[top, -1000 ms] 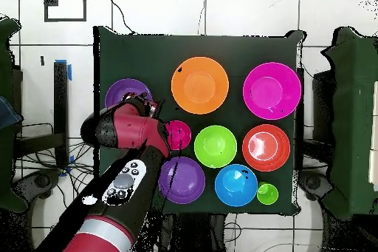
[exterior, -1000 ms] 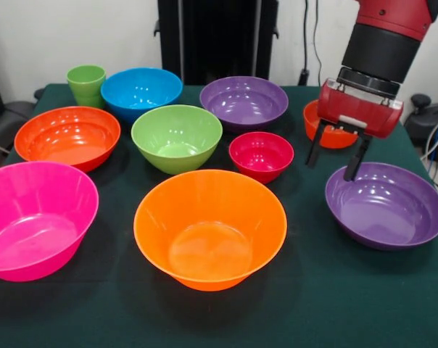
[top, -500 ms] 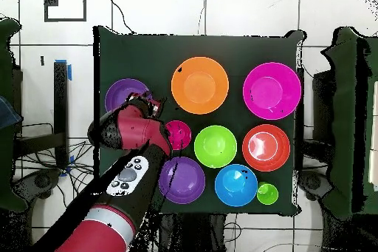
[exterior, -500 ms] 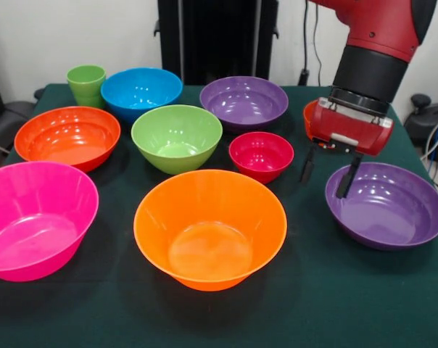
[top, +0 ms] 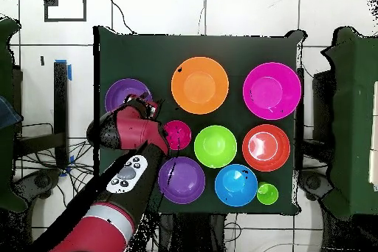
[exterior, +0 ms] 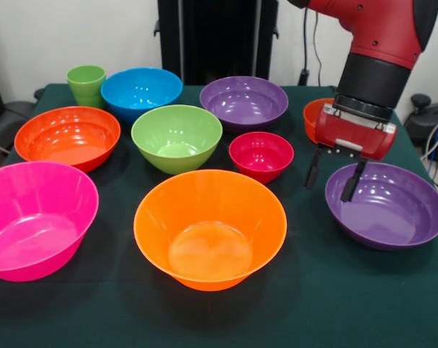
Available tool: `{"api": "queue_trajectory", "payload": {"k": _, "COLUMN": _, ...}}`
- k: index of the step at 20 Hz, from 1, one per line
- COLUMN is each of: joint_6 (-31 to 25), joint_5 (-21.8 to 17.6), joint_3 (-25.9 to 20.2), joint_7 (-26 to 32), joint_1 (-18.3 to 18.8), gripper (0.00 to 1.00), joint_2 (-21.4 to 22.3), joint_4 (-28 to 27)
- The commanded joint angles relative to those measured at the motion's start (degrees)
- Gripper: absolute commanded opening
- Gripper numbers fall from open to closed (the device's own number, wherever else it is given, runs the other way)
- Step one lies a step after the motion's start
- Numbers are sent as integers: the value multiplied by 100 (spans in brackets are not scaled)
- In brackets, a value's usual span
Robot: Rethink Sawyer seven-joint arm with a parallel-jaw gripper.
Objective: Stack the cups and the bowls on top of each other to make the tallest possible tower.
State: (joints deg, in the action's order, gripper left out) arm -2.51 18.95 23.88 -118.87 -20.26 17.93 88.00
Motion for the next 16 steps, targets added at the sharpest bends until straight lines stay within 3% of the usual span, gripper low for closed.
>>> {"api": "queue_trajectory", "payload": {"k": 1, "joint_6": -76, "joint_5": 179, "joint_3": -805, "joint_7": -953, "joint_1": -43, "gripper": 100, "joint_2": -323, "joint_4": -173}}
{"api": "queue_trajectory", "payload": {"k": 10, "joint_6": 63, "joint_5": 251, "joint_3": -755, "joint_7": -953, "joint_1": -87, "gripper": 100, "joint_2": -603, "joint_4": -403}}
{"api": "queue_trajectory", "payload": {"k": 16, "joint_6": 37, "joint_5": 250, "joint_3": -852, "joint_7": -927, "joint_1": -50, "gripper": 100, "joint_2": -569, "joint_4": -385}}
